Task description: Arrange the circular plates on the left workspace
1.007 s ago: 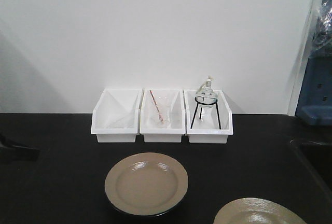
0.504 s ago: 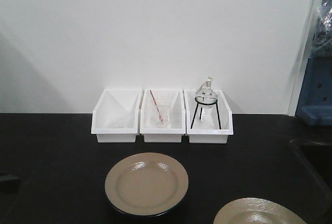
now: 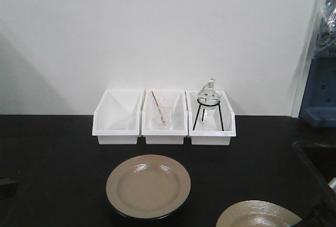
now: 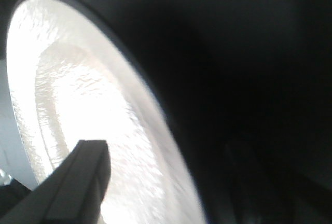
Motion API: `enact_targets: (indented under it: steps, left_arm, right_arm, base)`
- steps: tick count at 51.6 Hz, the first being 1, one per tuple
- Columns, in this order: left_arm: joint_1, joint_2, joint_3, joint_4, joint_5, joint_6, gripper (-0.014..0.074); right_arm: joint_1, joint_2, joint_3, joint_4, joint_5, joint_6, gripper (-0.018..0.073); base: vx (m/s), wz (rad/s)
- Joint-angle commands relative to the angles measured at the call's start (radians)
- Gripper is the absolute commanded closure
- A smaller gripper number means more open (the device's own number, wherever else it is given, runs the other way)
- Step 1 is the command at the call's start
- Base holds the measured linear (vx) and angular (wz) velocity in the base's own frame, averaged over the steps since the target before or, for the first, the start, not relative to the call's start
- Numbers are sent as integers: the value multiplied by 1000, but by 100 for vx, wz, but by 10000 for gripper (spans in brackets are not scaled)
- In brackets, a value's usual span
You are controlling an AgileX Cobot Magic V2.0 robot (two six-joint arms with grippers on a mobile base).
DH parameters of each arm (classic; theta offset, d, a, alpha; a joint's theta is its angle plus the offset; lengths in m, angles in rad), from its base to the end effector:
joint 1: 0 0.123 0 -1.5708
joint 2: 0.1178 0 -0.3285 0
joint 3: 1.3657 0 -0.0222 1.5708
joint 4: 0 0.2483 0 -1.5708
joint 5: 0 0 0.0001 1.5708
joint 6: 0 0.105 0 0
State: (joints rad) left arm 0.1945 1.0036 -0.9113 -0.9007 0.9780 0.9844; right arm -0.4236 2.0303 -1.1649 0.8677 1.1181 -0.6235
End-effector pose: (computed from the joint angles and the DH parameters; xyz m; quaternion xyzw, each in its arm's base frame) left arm 0.1741 -0.0353 0.3854 0.2132 0.8447 -0.2008 0.4480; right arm 0.3592 -0.0829 0.1641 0.1521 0.9151 0.3707 0.0443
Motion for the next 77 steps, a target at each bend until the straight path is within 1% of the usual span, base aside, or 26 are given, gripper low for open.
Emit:
enact_targets:
  steps: [1,2,4,9,18,22,25,27,32,35,39,44,50,54,58,64,67,68,73,77]
  left_arm:
    - [-3,-16,-26,-63,-19,-11,600]
    - [-3,-16,-26,-63,-17,-11,600]
    - [-3,-17,-26,-63,-13,-11,600]
    - [-3,-17,-26,-63,-4,-11,600]
    - [-3,-17,-26,-63,-1,-11,600]
    - [-3,-17,-26,-63,1,-11,600]
    - [-3,-17,-26,-63,1,-11,600]
    - [-3,-17,-26,-63,1,-11,600]
    - [-3,-17,-26,-63,5,-11,599]
    - [-3,-17,-26,-63,5,-11,598]
    - [-3,-17,-26,-63,6,-11,598]
    - [-3,-17,-26,-63,10,-11,598]
    - [-3,-17,-26,-63,15,-11,598]
    - [-3,-17,-26,-61,15,-11,598]
    - [-3,-17,-26,-51,14,-11,597]
    - [-3,-17,-26,-50,14,-11,597]
    - [-3,-17,-26,-50,15,-11,597]
    - [-3,-17,-26,-49,17,-11,597]
    - [-3,-17,-26,-49,26,-11,597]
    - [-3,-17,-26,-49,32,-11,597]
  right_arm:
    - [31,-39,-28,57,0,-5,167]
    - [33,-39,-28,57,-4,-1,198]
    - [36,-42,-28,58,-9,10,291]
    - [34,-55,-28,59,-11,25,578]
    - [-6,-116,-30,58,17,54,569]
    - [-37,-155,-32,98,39,59,566]
    - [-59,-182,-32,158,50,59,566]
    - [-67,-197,-32,214,59,58,564]
    - [-63,-223,-32,335,81,35,565]
    - [-45,-228,-32,407,90,25,565]
    - [-7,-228,-32,481,91,14,564]
    - [72,-228,-32,548,44,5,564]
    - [200,-228,-32,617,-91,1,564]
    - [298,-227,-32,670,-218,-5,564]
    - [391,-216,-44,718,-313,-24,563]
    - [508,-154,-123,767,-393,-36,564]
    - [545,-117,-172,770,-412,-35,564]
    - [594,-37,-268,778,-430,-11,564]
    - [613,19,-331,778,-447,-11,564]
    - [614,58,-371,778,-446,-5,564]
  base:
    - [0,0]
    - [0,0]
    - [0,0]
    - [0,0]
    - [0,0]
    - [0,0]
    - [0,0]
    - [0,0]
    - [0,0]
    - [0,0]
    - [0,0]
    - [0,0]
    - [0,0]
    - [0,0]
    - [0,0]
    - [0,0]
    - [0,0]
    - [0,0]
    - [0,0]
    - [0,0]
